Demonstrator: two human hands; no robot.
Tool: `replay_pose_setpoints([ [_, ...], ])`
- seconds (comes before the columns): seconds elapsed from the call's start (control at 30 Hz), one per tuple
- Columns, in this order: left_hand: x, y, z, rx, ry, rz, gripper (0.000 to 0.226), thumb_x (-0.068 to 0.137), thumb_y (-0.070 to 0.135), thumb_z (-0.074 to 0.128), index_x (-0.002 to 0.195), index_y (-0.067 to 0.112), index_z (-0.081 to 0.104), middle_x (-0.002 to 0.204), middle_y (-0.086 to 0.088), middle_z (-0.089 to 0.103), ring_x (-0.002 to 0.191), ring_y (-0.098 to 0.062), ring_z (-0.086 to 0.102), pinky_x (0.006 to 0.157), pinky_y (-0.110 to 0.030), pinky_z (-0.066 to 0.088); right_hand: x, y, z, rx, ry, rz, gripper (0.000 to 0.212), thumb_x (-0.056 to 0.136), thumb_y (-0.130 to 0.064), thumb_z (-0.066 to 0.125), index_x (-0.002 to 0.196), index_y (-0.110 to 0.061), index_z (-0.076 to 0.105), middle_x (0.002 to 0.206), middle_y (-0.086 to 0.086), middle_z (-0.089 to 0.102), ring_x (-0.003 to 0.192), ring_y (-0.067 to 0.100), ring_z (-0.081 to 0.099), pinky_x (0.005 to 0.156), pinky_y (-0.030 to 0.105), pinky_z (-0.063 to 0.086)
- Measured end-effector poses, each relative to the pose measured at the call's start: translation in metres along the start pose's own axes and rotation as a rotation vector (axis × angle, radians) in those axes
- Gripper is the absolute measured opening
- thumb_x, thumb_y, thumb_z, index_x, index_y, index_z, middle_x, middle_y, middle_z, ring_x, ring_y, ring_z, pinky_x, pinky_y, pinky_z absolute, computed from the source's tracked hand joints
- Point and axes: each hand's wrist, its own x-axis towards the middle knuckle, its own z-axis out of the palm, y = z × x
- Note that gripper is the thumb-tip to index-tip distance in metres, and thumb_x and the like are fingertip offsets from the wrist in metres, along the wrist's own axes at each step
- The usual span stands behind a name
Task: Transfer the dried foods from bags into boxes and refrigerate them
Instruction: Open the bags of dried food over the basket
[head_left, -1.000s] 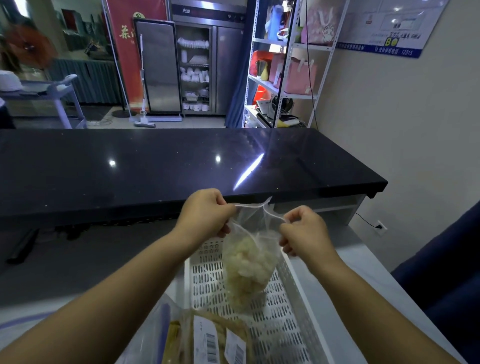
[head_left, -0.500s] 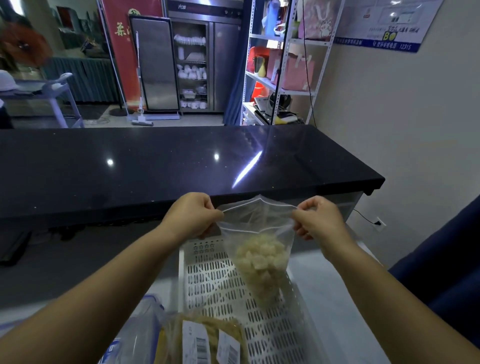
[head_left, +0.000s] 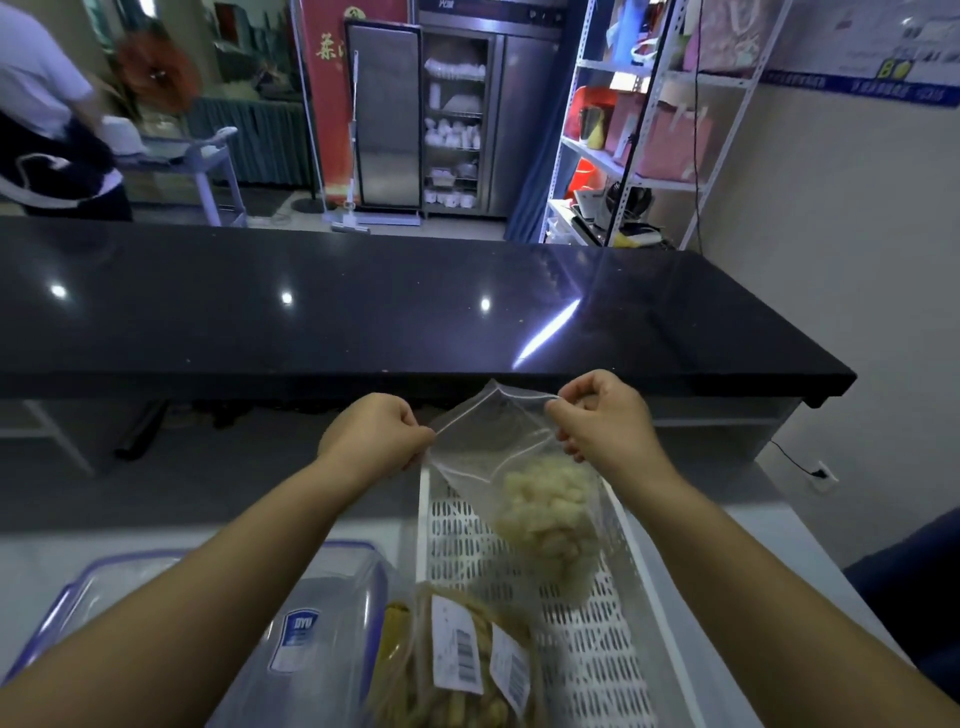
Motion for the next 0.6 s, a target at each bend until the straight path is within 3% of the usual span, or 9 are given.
replay_pose_setpoints([
  [0.2, -0.011, -0.045, -0.007, -0.023, -0.05, -0.058, 0.024, 0.087, 0.032, 0.059, 0.07, 0.017, 0.065, 0.068, -0.003, 0.069, 0.07, -0.022, 0.068, 0.069, -0.04, 0.058, -0.007, -0.002, 0.047, -0.073, -0.079, -0.001, 0.013, 0.083, -0.018, 0.068, 0.084, -0.014, 0.056, 0.069, 0.007, 0.064, 0.051, 0.012, 0.058, 0.051, 0.027, 0.051],
  [0.4, -0.034, -0.082, -0.043, -0.061, 0.009, -0.028, 0.017, 0.086, 0.029, 0.06, 0.073, 0.019, 0.064, 0.071, -0.001, 0.07, 0.067, -0.017, 0.067, 0.068, -0.038, 0.057, -0.022, -0.01, 0.073, -0.124, -0.081, -0.029, 0.012, 0.086, -0.021, 0.067, 0.087, -0.015, 0.056, 0.078, 0.009, 0.065, 0.062, 0.017, 0.062, 0.051, 0.023, 0.048],
  [0.53, -0.057, -0.11, -0.068, -0.033, 0.021, -0.018, 0.011, 0.084, 0.026, 0.062, 0.074, 0.022, 0.063, 0.073, 0.003, 0.068, 0.069, -0.013, 0.066, 0.068, -0.036, 0.057, -0.041, -0.03, 0.083, -0.198, 0.002, -0.136, 0.006, 0.084, -0.018, 0.064, 0.081, -0.02, 0.06, 0.072, 0.01, 0.065, 0.068, 0.027, 0.065, 0.065, 0.042, 0.057],
  [0.6, -0.067, -0.127, -0.075, 0.07, 0.001, -0.017, 0.009, 0.084, 0.028, 0.063, 0.075, 0.026, 0.062, 0.074, 0.006, 0.067, 0.07, -0.01, 0.064, 0.068, -0.035, 0.056, -0.055, -0.045, 0.093, -0.149, -0.003, -0.175, 0.009, 0.085, -0.014, 0.062, 0.078, -0.02, 0.062, 0.07, 0.01, 0.066, 0.064, 0.024, 0.064, 0.065, 0.041, 0.057],
])
